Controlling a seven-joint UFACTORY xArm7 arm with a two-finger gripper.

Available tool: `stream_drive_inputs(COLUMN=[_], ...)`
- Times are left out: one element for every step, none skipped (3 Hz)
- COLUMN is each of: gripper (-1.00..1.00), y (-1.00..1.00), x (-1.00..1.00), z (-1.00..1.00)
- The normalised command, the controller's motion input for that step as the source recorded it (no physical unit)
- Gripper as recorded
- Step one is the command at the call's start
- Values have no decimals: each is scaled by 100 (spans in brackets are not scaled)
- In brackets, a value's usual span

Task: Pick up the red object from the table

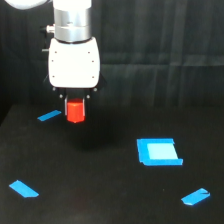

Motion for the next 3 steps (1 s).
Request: stream_drive_inputs(gripper=[-100,-100,-99], y=[6,2,7], x=[1,8,5], z=[44,9,5])
